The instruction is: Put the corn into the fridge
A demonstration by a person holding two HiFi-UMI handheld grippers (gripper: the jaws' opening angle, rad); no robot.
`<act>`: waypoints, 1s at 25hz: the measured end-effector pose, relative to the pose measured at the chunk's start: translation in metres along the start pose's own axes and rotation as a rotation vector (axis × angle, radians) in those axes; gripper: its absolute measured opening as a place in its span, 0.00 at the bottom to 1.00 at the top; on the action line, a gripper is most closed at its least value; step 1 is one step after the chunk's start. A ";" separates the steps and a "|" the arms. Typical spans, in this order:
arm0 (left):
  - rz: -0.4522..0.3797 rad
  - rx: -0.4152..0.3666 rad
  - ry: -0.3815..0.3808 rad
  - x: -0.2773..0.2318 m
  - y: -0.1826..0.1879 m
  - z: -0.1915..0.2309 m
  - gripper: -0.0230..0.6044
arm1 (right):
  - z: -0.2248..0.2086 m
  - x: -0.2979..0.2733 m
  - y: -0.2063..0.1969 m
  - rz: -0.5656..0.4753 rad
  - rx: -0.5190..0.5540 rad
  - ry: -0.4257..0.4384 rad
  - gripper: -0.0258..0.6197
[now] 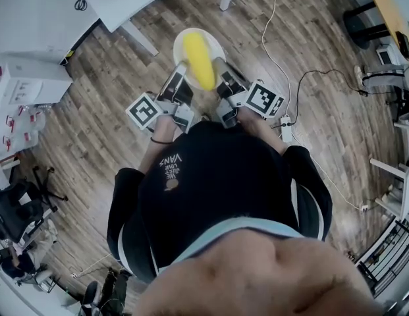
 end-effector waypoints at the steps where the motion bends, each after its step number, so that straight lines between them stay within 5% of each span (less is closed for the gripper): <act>1: -0.001 -0.001 -0.001 0.000 0.000 0.001 0.11 | -0.001 0.000 0.000 0.000 0.000 0.002 0.08; 17: -0.037 -0.024 -0.025 -0.014 0.001 0.003 0.11 | -0.008 -0.010 0.016 0.013 0.031 0.062 0.08; 25: -0.077 -0.009 0.005 -0.084 0.020 0.015 0.11 | -0.035 -0.051 0.081 0.058 0.023 0.064 0.08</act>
Point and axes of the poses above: the fingertips, and each gripper's own axes: x backward along the fingers, z to its left, y out of its top, the point moved 7 cm from there along x, backward along the fingers
